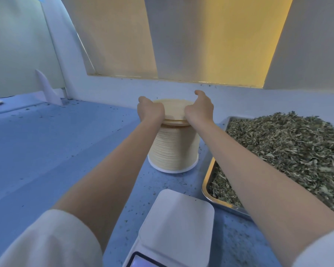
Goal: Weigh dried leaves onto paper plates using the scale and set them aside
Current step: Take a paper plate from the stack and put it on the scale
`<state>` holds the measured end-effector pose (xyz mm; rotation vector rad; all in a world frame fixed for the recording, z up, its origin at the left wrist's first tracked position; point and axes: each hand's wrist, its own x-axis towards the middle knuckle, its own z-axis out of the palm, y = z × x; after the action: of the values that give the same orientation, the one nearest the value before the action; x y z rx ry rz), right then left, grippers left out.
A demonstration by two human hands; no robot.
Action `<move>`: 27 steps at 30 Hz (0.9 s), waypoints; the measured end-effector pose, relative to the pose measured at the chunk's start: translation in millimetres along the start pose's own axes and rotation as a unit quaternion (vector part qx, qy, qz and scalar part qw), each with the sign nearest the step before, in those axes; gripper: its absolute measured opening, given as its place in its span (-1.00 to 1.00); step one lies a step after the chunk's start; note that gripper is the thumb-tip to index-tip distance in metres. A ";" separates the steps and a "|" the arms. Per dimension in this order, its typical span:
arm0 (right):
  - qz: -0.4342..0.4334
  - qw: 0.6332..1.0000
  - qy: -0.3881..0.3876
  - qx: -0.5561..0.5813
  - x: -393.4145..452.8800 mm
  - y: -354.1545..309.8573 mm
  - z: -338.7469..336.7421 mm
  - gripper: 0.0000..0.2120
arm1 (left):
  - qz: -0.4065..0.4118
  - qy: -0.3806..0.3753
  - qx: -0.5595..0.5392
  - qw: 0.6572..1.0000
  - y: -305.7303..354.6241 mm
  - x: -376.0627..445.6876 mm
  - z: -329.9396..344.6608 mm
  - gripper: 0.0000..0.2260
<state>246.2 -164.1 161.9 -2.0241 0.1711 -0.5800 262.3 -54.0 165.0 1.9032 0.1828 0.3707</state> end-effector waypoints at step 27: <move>-0.001 0.992 0.090 0.088 -148.7 -7.4 -52.2 -0.42 | 0.019 0.033 -0.047 0.998 -18.1 -146.9 -56.7 -0.73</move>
<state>90.7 -148.9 140.2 -1.8015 0.2188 -0.7537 106.0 -41.8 141.7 1.8044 0.1702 0.4617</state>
